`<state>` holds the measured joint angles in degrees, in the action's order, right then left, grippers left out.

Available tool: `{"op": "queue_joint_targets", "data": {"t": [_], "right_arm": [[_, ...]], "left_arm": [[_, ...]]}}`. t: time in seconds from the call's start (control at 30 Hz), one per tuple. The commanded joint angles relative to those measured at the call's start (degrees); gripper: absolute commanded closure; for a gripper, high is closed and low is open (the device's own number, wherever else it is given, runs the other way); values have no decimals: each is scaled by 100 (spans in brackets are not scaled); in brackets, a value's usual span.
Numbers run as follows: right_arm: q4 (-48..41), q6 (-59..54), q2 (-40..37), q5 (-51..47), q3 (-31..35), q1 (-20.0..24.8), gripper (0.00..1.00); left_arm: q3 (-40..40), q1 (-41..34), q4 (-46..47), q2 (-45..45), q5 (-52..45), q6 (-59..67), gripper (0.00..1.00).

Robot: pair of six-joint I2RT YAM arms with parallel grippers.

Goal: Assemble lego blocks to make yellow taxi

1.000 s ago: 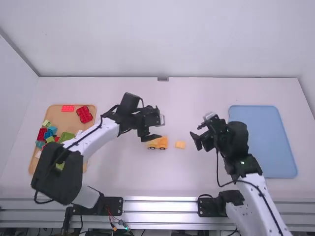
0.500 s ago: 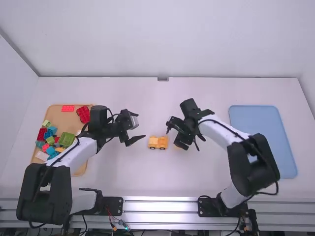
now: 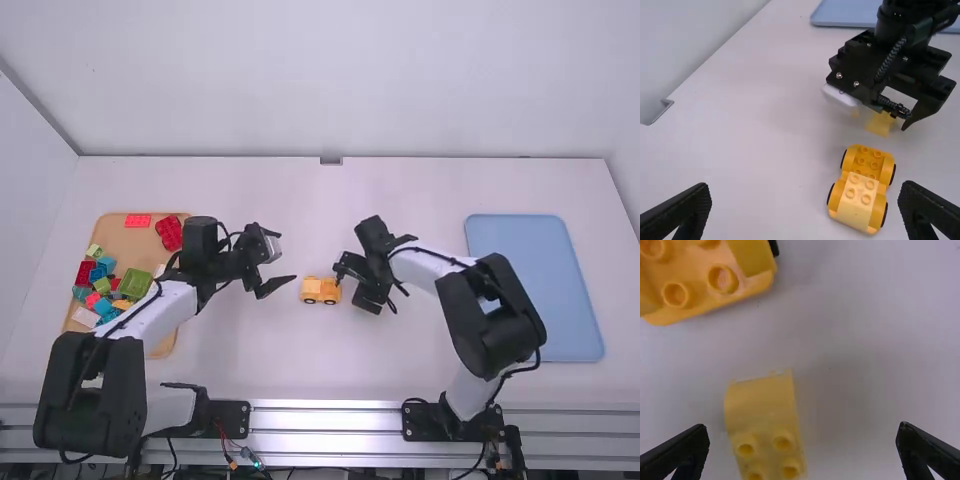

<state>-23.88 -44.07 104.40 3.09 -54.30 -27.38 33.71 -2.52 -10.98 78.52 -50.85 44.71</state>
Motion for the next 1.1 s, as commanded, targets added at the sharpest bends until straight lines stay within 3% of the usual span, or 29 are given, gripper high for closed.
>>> {"op": "queue_joint_targets", "data": {"t": [0.0, 0.2, 0.4, 0.57, 0.6, 0.8, 1.0, 1.07], "right_arm": [[192, -83, -153, -61, 212, 0, 1], [372, -118, -153, -35, 332, 0, 7], [284, -101, -155, -52, 328, -4, 35], [190, 125, -155, -363, 256, -179, 41], [118, 120, -155, -387, 205, -264, 47], [94, 120, -155, -448, 140, -417, 50], [66, 28, -153, -358, 142, -293, 50], [68, -125, -153, -61, 146, -173, 55]], "left_arm": [[-33, -7, 15, -111, -76, -42, 1], [-33, -7, 17, -111, -76, -42, 1], [-33, -4, 39, -111, -76, -35, 1], [-33, -4, 42, -111, -74, -39, 1], [-33, -7, 42, -111, -76, -39, 1], [-33, -4, 85, -111, -76, -37, 1], [-33, -7, 142, -111, -76, -37, 1], [-33, -9, 149, -111, -74, -37, 1]]}}
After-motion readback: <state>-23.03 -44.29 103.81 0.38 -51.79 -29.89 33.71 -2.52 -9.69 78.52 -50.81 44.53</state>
